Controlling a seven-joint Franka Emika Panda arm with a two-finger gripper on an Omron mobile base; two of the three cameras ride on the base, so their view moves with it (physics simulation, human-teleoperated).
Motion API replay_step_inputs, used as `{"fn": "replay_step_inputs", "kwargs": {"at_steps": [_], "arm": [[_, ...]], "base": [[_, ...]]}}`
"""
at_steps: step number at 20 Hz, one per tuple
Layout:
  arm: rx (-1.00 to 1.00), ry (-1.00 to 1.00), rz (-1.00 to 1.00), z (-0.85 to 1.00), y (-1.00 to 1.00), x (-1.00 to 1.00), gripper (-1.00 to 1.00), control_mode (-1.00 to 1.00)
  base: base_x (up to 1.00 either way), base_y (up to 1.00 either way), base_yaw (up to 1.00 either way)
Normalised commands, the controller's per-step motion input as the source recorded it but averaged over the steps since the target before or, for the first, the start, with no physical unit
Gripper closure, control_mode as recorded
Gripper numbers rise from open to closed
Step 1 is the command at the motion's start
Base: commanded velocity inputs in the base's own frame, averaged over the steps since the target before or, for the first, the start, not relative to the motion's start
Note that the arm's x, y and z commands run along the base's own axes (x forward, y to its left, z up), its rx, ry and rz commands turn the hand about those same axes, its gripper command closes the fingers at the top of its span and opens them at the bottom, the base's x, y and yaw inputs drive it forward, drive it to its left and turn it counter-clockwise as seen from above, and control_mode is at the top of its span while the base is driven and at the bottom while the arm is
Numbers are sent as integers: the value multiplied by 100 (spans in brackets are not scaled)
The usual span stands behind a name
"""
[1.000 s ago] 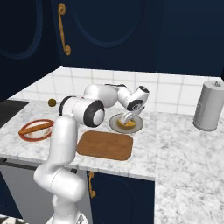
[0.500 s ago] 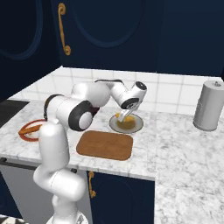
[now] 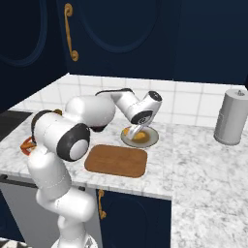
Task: From the different types of pastries on the counter, select a croissant and place it on the cutting board. Then retrieve a jar of jam from the cabinet and place it alongside the croissant on the cutting board.
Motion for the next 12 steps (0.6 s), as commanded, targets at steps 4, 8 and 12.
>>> {"fn": "replay_step_inputs", "kwargs": {"at_steps": [4, 8, 12], "arm": [[-17, -19, 0, 0, 92, -100, 100, -100], [-9, -11, 0, 0, 85, -98, 100, -100], [-10, -8, 0, 0, 74, -57, 100, -100]], "base": [[0, 0, 0], [0, 0, 0], [0, 0, 0]]}}
